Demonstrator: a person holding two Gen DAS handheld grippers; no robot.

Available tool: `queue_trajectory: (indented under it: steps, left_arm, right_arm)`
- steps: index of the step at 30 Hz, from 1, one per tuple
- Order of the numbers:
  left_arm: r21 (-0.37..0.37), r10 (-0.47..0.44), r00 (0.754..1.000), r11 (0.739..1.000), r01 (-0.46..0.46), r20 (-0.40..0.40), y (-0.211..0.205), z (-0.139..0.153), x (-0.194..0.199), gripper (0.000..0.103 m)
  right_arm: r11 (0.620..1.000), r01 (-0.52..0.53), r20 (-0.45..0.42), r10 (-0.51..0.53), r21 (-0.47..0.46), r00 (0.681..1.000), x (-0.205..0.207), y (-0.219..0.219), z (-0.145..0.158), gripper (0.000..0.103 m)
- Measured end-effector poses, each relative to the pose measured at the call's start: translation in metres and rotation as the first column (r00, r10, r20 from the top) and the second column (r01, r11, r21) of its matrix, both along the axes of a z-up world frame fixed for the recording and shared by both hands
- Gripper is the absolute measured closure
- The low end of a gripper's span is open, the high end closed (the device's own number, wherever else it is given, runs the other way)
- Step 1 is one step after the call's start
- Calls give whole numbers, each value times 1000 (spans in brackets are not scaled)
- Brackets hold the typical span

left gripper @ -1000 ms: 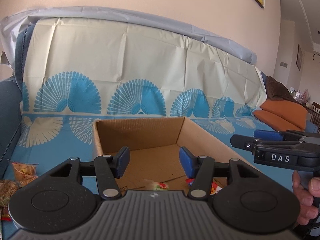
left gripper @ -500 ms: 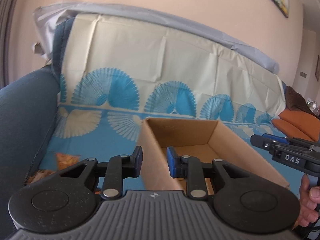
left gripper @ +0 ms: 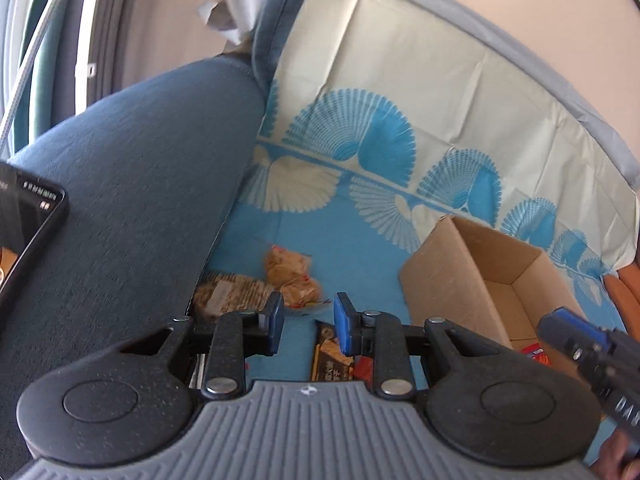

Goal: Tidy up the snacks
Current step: 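Move both tools back toward the snack pile, then grasp the red square packet with right gripper while left grasps dark cracker bar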

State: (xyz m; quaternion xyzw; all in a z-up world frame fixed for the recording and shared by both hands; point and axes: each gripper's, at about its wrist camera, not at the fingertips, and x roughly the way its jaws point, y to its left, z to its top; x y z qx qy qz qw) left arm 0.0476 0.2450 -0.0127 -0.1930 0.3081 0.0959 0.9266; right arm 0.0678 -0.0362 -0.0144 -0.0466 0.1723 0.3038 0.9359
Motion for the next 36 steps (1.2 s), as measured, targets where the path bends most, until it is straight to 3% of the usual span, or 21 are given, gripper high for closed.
queue_trajectory:
  steps: [9,15,20,23,28,29,31,36]
  left_arm:
    - [19,-17,998,1000,18,-61,-3,-10,15,74]
    - [15,-54,990,998,57,-132,-4,-23,28,73]
    - [-34,-84,977,996,79,-195,-4,-38,40,72]
    - [-77,-114,966,992,99,-232,-7,-48,49,66]
    - [-102,-153,941,987,127,-303,-18,-63,65,54]
    - [-104,-157,935,986,130,-318,-21,-66,68,54]
    - [-103,-166,925,985,139,-342,-26,-71,75,52]
    - [-79,-173,904,985,154,-392,-36,-85,93,49]
  right_arm:
    - [987,-106,-90,95,-123,991,-1,68,-40,63]
    - [971,-64,-161,27,-232,987,17,84,-78,57]
    - [947,-25,-179,-35,-320,983,32,92,-105,55]
    - [909,-39,-185,-43,-415,982,36,100,-122,55]
    - [887,-46,-184,-44,-460,982,41,107,-133,55]
    - [884,-46,-174,-41,-465,984,41,108,-133,56]
    - [884,-55,-179,-32,-464,983,40,108,-134,72]
    - [883,-65,-170,-16,-464,985,35,107,-132,94]
